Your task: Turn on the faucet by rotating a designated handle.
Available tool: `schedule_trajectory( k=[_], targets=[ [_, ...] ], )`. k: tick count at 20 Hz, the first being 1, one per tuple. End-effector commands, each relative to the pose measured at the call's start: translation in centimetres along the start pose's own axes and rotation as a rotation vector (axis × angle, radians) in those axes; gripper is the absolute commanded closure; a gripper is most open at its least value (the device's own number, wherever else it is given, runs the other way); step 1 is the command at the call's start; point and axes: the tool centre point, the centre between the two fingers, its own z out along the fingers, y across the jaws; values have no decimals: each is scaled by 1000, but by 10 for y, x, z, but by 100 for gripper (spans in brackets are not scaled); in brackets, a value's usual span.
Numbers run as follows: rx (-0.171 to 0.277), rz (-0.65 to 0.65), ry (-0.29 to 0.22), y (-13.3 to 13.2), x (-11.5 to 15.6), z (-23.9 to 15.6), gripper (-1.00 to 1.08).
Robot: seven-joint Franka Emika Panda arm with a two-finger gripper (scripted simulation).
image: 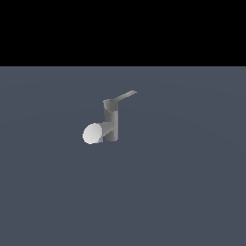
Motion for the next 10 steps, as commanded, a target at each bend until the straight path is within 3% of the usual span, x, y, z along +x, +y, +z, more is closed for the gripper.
schedule_trajectory(
  k=[1,10],
  targets=[
    [0,0,0,0,0,0,108],
    [4,-20,25,-13,10,-6,108]
  ],
)
